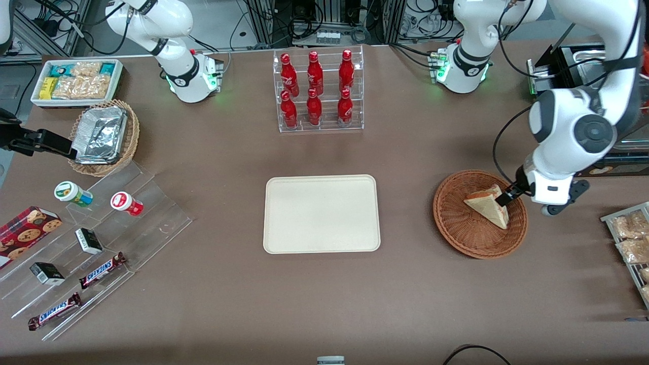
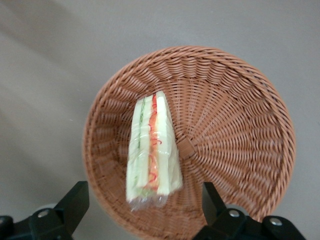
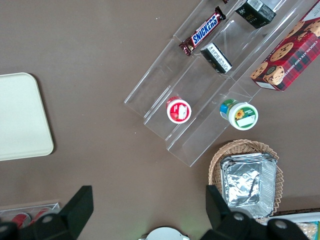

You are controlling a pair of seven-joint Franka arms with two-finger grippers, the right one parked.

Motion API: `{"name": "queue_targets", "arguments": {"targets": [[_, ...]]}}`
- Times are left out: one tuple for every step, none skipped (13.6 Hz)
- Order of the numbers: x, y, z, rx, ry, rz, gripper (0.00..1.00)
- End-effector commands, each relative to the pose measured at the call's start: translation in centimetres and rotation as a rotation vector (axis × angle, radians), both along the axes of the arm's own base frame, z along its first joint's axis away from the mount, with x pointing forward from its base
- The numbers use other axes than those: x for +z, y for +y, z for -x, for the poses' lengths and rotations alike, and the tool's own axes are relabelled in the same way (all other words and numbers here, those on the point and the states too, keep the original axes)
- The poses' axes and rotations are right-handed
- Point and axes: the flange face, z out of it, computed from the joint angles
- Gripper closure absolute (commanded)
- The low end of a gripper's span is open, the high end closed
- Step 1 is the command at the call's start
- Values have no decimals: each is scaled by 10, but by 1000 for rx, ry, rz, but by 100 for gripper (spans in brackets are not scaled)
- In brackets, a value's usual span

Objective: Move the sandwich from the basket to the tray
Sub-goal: 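Lower the left gripper and close it on the wrapped sandwich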

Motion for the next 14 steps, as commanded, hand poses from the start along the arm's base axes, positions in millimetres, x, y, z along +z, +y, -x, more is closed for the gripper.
{"name": "queue_targets", "arguments": {"targets": [[-13,0,5,88,-19,6,0],[-18,0,8,105,-11,5,0],[-24,0,12,111,-7,6,0],[-31,1,16,117,-13,8,0],[-38,1,21,122,-16,9,0],[-45,2,23,126,-10,9,0],[-52,2,24,136,-7,9,0],[-60,2,22,156,-14,10,0],[-69,1,21,162,-18,12,0],[-77,1,20,161,-25,13,2],[-81,1,19,164,-27,14,20],[-80,1,17,171,-30,14,62],[-80,2,13,191,-33,15,100],[-76,1,6,197,-42,15,100]]}}
